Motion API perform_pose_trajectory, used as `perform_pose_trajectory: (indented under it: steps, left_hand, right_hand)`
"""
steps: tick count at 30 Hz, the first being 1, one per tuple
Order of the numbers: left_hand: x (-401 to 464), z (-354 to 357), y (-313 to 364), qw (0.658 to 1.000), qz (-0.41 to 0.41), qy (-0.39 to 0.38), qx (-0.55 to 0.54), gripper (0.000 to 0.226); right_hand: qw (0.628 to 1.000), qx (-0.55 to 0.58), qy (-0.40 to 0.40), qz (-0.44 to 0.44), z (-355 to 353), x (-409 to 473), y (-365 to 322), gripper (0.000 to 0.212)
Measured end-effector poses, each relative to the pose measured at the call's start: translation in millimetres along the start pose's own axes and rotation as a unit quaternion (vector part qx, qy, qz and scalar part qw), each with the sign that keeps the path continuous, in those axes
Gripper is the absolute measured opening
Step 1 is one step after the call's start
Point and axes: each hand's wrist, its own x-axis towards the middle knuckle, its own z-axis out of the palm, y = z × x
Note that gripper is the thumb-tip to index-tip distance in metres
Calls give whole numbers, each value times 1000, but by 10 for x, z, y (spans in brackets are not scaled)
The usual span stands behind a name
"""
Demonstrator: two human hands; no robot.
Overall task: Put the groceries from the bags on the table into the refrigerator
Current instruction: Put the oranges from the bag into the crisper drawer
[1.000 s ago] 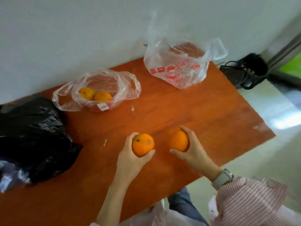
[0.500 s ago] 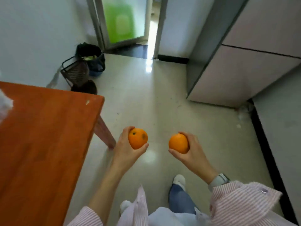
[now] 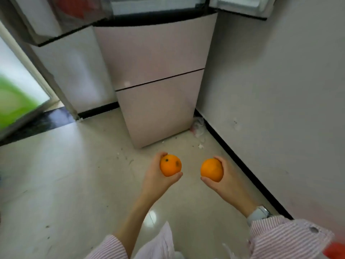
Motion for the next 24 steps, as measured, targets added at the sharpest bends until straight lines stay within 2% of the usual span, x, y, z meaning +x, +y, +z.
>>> perform_pose_trajectory:
  steps: [7,15,20,24]
  left_hand:
    - [1694,4,744,996,70,4,59,67]
    - [3833,-632,1949,976,199,60,70,66]
    - [4704,-1110,2914,951,279,130,33,65]
    - [5297,-1549,3570,914,326,242,11,70]
  right_hand:
    - [998,39,50,-27,-533,1545,-162,74]
    - [985,50,100,-128,-1231,3729,-1218,72]
    - [960,74,133,-236,-1769,4774,-2071,70]
    - [934,92,145,-314,-2181,5555,-2797,68]
